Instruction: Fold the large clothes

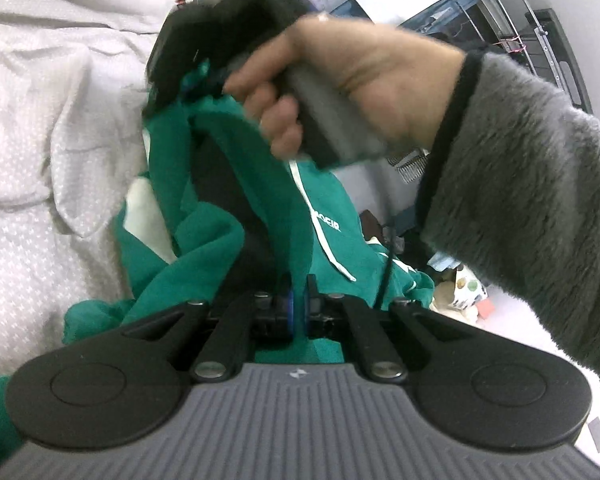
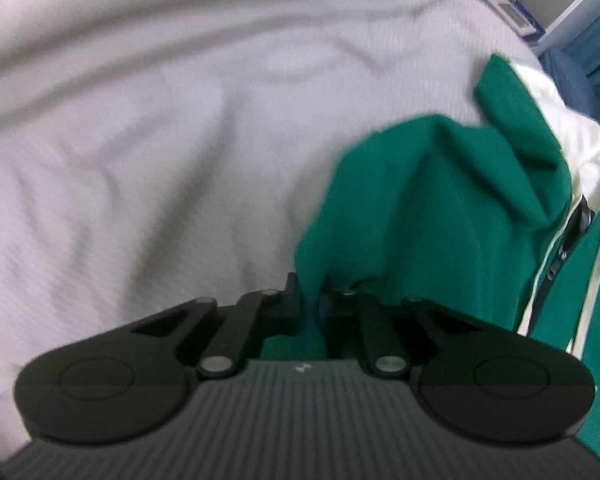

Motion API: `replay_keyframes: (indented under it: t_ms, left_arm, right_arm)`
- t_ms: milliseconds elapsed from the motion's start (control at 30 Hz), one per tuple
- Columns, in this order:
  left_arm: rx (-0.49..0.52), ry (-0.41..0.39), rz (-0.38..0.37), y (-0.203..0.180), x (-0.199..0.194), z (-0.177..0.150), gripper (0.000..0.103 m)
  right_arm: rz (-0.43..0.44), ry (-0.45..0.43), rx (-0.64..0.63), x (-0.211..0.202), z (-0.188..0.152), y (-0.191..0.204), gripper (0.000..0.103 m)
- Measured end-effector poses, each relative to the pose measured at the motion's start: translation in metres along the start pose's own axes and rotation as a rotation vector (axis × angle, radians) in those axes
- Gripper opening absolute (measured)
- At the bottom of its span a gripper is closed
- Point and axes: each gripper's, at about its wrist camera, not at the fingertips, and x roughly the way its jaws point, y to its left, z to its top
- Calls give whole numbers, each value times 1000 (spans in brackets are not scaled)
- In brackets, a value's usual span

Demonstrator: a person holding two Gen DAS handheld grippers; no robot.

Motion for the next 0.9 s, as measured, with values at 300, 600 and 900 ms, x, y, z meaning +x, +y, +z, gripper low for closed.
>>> replay_keyframes:
  t_ms: [300, 600, 900]
  left_arm:
    - [-35, -13, -48, 3, 2, -1, 5]
    - [-218, -65, -126, 33, -2, 3, 5]
    - [-151, 0, -84, 28, 13, 1, 5]
  right_arm:
    - [182, -329, 200, -95, 27, -42, 5]
    - [217, -560, 399, -91, 19, -107, 6]
    - [324, -365, 372, -49, 0, -89, 36]
